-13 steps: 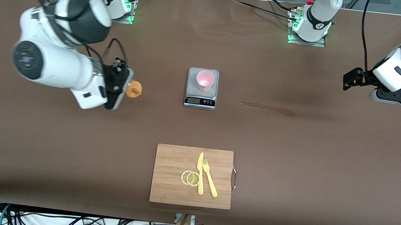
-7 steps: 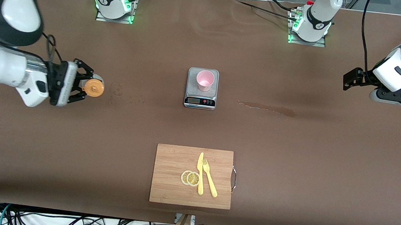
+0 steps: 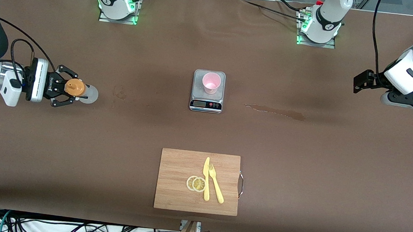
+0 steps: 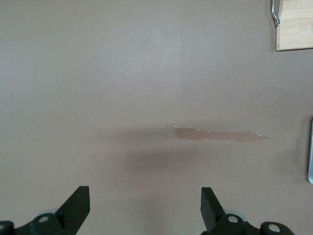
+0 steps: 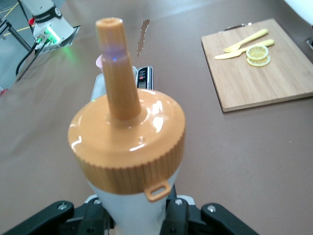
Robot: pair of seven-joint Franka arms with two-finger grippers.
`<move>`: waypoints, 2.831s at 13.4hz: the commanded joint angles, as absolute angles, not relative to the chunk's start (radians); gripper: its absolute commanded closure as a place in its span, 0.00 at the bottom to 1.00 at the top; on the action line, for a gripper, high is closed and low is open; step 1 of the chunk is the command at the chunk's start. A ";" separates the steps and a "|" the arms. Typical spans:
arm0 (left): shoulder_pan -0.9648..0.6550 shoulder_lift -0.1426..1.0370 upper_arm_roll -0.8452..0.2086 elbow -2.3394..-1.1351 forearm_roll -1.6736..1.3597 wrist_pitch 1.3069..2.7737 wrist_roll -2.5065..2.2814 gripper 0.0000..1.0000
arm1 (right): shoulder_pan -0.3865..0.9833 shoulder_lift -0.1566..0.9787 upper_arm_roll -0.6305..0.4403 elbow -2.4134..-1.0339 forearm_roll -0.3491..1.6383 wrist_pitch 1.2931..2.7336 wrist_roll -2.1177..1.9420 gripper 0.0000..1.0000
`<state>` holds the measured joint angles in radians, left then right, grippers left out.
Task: Add sauce to pink cup with both arms
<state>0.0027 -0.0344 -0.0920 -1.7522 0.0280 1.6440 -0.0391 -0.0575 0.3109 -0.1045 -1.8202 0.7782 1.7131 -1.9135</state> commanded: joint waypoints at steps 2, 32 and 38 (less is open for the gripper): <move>0.008 -0.048 -0.095 -1.744 0.031 1.626 -0.034 0.00 | -0.104 0.366 -0.120 -1.881 0.838 1.726 -2.155 1.00; 0.008 -0.048 -0.094 -1.747 0.029 1.621 -0.034 0.00 | -0.166 0.318 -0.195 -1.904 0.568 1.750 -2.147 0.00; 0.008 -0.048 -0.094 -1.747 0.029 1.624 -0.034 0.00 | -0.161 0.103 -0.121 -1.881 0.215 1.759 -1.622 0.00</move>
<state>0.0027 -0.0362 -0.0922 -1.7516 0.0280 1.6366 -0.0391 -0.1590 0.1687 -0.1595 -1.8715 0.2971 1.7475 -1.7601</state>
